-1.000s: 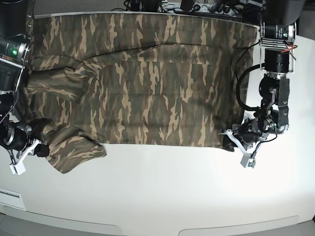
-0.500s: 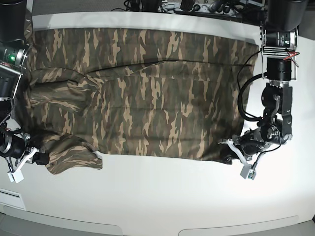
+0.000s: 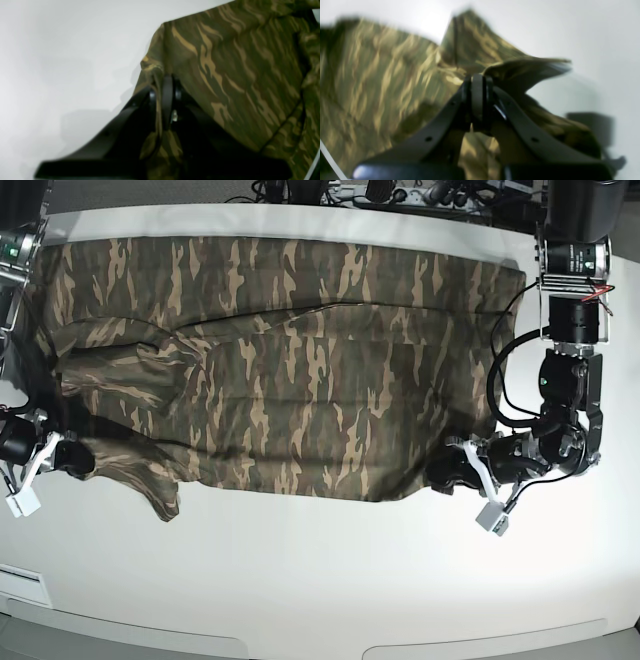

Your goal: Fold the T-shirt properly

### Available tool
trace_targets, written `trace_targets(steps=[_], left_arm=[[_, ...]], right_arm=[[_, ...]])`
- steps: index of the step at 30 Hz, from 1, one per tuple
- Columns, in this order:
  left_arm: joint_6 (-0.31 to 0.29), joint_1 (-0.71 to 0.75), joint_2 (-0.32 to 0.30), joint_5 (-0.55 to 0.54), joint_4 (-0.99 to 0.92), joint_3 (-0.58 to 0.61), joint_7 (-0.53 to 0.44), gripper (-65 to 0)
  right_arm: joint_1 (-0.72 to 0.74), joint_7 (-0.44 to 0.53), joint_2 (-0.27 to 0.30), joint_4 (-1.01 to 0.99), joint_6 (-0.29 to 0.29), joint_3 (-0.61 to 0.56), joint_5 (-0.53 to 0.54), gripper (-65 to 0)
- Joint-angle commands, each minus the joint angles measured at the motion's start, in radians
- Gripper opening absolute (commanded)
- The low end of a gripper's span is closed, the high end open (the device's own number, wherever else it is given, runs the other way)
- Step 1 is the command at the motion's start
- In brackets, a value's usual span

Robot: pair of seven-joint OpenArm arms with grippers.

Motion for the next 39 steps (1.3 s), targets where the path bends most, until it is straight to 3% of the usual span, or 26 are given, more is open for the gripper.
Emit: trace_targets(steps=[1, 6, 17, 22, 25, 34, 39], left_arm=[[-0.007, -0.024, -0.013, -0.042, 0.014, -0.005, 0.004, -65.0], [-0.018, 0.007, -0.027, -0.074, 0.015, -0.005, 0.031, -65.0], [-0.033, 0.008, -0.117, -0.109, 0.016, -0.005, 0.031, -65.0], [-0.033, 0.008, -0.122, -0.198, 0.016, -0.005, 0.104, -65.0], [-0.074, 0.008, -0.124, -0.300, 0.016, -0.005, 0.190, -65.0], [-0.094, 0.011, -0.198, -0.447, 0.056, 0.048, 0.259, -65.0], [-0.094, 0.011, -0.226, -0.457, 0.072, 0.091, 0.260, -65.0]], right_arm=[[0.003, 0.018, 0.039, 0.042, 0.002, 0.012, 0.019, -65.0], [-0.073, 0.018, 0.078, 0.092, 0.002, 0.016, 0.013, -65.0], [-0.072, 0.021, 0.194, 0.092, 0.002, 0.021, 0.025, -65.0], [-0.073, 0.006, 0.195, 0.092, 0.002, 0.021, 0.025, -65.0], [-0.073, 0.005, 0.195, 0.092, 0.002, 0.021, 0.037, -65.0], [-0.076, -0.135, 0.199, 0.093, 0.002, 0.021, 0.222, -65.0], [-0.081, -0.193, 0.200, 0.093, 0.002, 0.021, 0.238, -65.0]])
